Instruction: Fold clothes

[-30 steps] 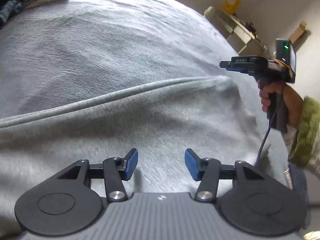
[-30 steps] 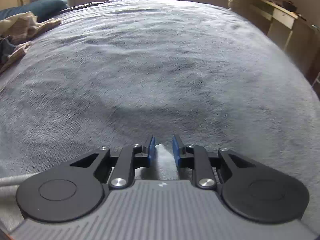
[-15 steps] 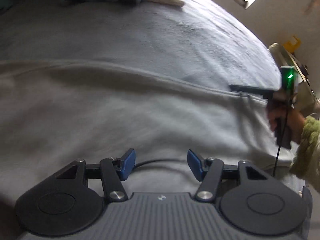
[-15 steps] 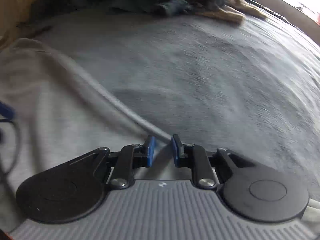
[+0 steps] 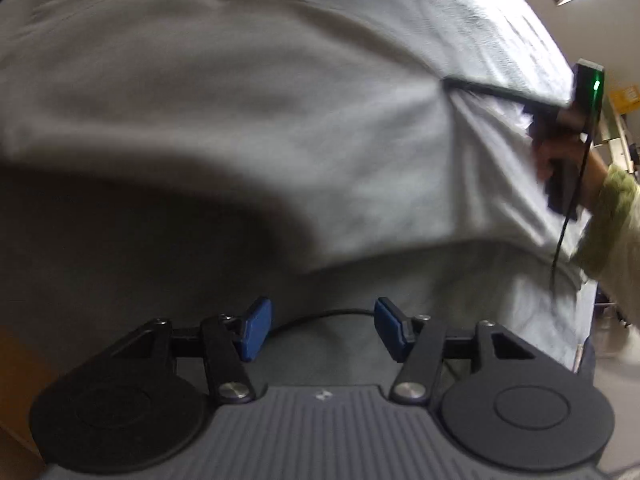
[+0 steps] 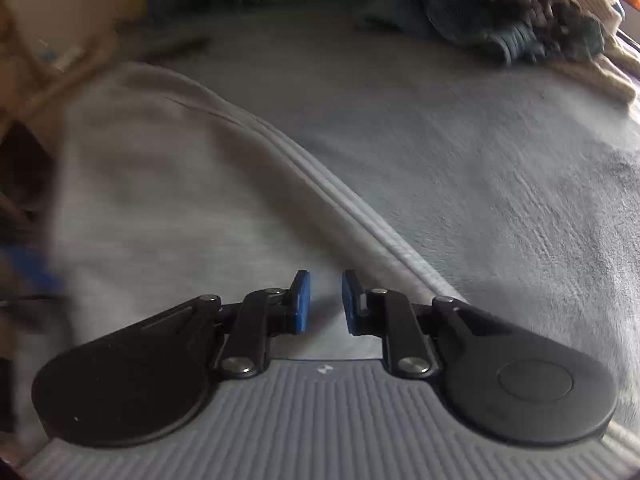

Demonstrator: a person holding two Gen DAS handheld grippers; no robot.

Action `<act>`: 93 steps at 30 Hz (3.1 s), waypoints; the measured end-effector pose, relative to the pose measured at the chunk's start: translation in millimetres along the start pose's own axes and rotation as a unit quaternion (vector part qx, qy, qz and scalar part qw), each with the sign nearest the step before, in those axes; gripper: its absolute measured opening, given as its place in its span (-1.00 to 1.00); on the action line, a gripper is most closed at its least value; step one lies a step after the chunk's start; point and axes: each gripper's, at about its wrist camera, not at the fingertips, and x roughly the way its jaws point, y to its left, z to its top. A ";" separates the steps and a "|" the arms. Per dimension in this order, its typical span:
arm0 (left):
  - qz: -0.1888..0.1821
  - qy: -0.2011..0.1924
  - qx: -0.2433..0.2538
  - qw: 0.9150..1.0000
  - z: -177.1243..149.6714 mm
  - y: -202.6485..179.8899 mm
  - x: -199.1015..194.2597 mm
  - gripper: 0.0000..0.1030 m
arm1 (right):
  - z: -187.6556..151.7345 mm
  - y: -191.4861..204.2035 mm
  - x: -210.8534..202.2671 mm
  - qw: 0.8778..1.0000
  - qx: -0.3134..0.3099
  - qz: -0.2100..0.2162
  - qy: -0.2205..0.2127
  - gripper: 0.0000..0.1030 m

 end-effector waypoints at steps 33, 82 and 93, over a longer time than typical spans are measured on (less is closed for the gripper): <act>0.072 -0.076 -0.146 0.984 29.9 146.7 -64.9 0.13 | -149.4 -10.6 -147.6 0.880 0.398 -0.248 -0.073 -0.72; -0.152 -0.219 -0.301 0.916 19.4 256.8 -54.5 0.22 | 293.9 233.3 168.4 0.905 -0.139 0.359 0.184 0.39; -0.205 -0.236 -0.309 0.898 21.6 277.6 -35.1 0.18 | 303.2 255.2 205.8 0.856 -0.188 0.382 0.294 0.58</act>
